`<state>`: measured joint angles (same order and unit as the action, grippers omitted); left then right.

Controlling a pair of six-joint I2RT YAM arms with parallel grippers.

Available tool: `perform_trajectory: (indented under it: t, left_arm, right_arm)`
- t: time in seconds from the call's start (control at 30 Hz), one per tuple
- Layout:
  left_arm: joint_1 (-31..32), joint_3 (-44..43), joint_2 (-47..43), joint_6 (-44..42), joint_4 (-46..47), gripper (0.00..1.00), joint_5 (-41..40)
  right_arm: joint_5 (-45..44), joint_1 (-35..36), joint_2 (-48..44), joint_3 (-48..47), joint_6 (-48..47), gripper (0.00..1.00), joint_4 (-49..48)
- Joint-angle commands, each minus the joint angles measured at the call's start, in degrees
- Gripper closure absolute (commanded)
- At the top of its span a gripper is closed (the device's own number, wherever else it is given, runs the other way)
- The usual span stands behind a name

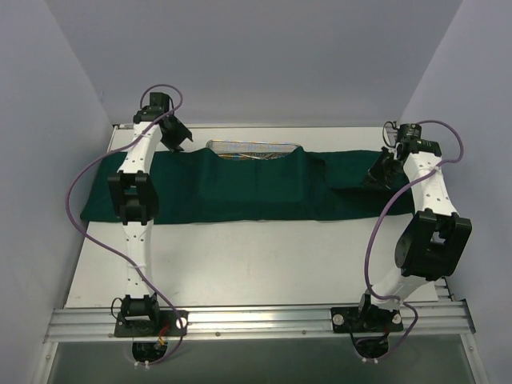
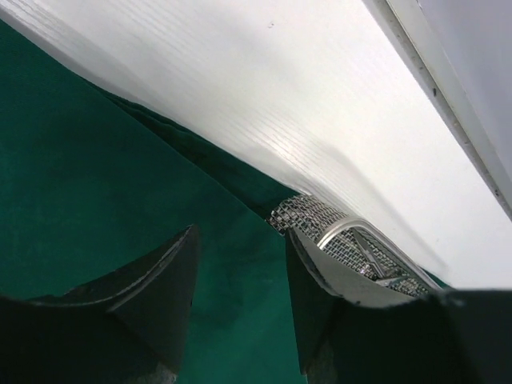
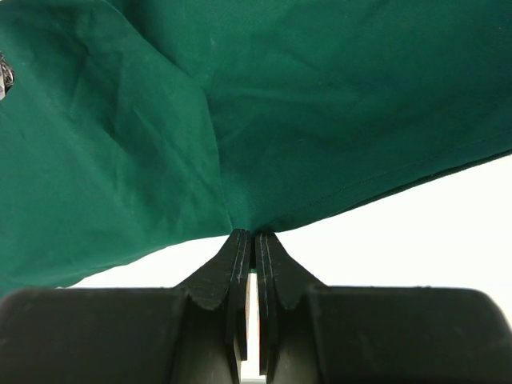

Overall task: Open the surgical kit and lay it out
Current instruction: Open the surgical kit at the center of the board.

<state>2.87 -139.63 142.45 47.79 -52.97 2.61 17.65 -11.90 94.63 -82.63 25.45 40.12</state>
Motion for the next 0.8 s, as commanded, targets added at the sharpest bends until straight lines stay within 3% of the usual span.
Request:
perform_trajectory:
  t: [0.0,0.3,0.77]
  left_arm:
    - [-0.3,-0.6,-3.1,2.0,-0.8,0.44,2.0]
    - [-0.2,-4.5,1.4,8.7,-6.1,0.44,4.9]
    - [-0.5,-7.8,7.0,15.2,-6.4,0.46,8.6]
  right_arm:
    - [1.4,0.5,0.6,-2.2,-0.1,1.0,1.3]
    - [1.2,0.5,0.0,-2.4,-0.1,1.0,1.3]
    - [0.5,0.2,-1.1,-1.2,-0.1,1.0,0.5]
